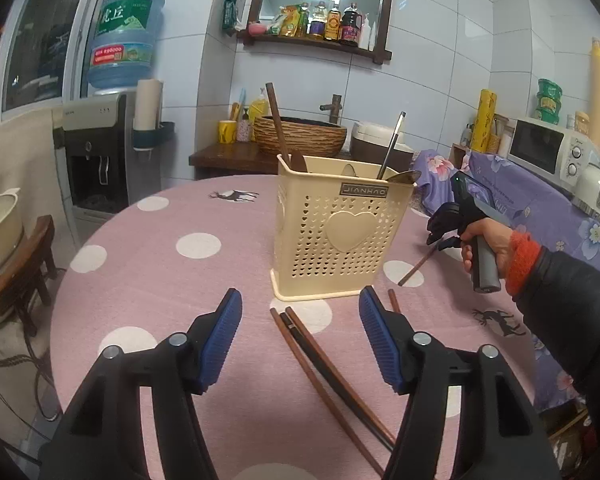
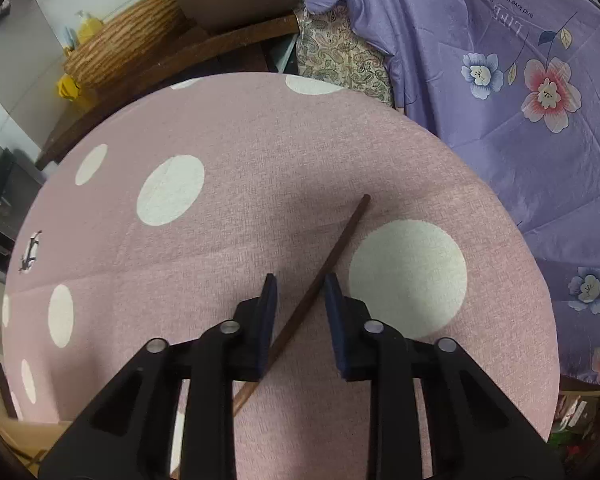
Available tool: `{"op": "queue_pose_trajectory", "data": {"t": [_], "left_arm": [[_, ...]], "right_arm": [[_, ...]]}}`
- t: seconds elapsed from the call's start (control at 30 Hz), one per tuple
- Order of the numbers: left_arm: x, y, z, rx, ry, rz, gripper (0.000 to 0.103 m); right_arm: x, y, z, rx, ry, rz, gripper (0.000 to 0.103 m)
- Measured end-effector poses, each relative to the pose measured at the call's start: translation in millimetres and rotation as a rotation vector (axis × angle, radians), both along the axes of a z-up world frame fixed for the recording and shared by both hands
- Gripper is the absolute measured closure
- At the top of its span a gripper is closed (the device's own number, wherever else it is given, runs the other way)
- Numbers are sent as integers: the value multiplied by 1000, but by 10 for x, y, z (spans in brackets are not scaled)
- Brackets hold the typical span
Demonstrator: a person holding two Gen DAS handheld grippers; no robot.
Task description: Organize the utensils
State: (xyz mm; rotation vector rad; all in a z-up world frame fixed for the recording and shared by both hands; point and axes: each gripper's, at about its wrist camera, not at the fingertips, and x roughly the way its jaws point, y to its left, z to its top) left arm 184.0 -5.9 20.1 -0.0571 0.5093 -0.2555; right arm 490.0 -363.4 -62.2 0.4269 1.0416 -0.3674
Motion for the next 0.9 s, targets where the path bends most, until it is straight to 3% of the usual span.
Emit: {"op": "queue_pose_trajectory", "data": {"t": [0.07, 0.17, 0.3, 0.43, 0.77, 0.9], "left_arm": [[-23, 26, -14, 5, -9, 7, 39], [-34, 55, -48, -1, -5, 6, 38], [-36, 101, -101, -3, 10, 6, 38], [-35, 140, -137, -19, 21, 4, 38], [-82, 90, -79, -35, 5, 7, 38], [-95, 88, -62, -43, 7, 9, 38]], "right_arm": [[74, 2, 6, -30, 9, -14, 90], [164, -22, 12, -41, 12, -39, 92], [159, -117, -4, 95, -33, -51, 96], [33, -116, 126, 143, -116, -4, 97], [-713, 130, 950, 263, -390, 239, 97], [-1151, 276, 1335, 209, -503, 363, 98]]}}
